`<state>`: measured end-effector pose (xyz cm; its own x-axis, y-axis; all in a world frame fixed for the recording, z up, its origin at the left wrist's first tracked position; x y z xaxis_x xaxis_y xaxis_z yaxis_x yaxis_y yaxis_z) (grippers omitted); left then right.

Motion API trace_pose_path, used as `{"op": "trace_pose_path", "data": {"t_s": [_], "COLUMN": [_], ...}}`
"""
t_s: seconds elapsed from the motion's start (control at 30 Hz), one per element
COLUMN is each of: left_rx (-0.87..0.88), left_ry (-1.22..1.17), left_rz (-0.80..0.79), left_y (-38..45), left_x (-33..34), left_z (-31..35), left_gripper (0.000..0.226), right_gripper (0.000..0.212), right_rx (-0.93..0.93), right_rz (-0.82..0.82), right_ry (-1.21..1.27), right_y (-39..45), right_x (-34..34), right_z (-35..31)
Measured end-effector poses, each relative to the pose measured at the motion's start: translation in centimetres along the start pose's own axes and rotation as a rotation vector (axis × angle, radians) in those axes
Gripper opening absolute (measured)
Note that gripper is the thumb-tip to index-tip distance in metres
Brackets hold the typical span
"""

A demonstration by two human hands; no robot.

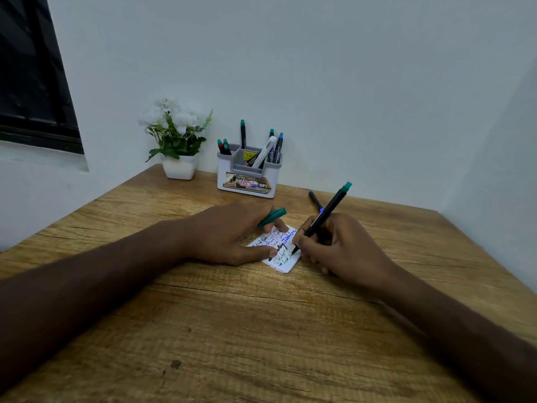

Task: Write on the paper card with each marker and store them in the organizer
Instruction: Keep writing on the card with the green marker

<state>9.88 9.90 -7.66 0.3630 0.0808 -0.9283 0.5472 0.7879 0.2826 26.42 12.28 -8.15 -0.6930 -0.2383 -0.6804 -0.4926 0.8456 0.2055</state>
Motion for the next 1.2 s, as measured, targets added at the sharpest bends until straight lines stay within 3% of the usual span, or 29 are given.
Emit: {"op": "trace_pose_path", "data": {"t_s": [1.03, 1.2], "left_rx": [0.006, 0.004], "left_ry": [-0.01, -0.013], "left_rz": [-0.007, -0.012], "left_y": [-0.1, 0.0], "left_x": [0.0, -0.1], "left_z": [0.1, 0.4], "left_gripper": [0.03, 0.04], "right_gripper": [0.009, 0.01], "right_rx": [-0.038, -0.043], "right_rz": [0.086, 0.058], "right_ry": [-0.102, -0.09], "right_y": [1.3, 1.3], "right_x": [-1.0, -1.2], "right_z": [1.1, 1.1]}}
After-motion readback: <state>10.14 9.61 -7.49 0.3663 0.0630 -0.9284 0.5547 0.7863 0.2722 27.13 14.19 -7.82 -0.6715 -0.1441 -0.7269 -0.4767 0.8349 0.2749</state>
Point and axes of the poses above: each hand's wrist, its own y-axis towards the middle knuckle, its own x-axis out of the palm, z = x × y, the point moved 8 cm from there along y, towards the middle knuckle
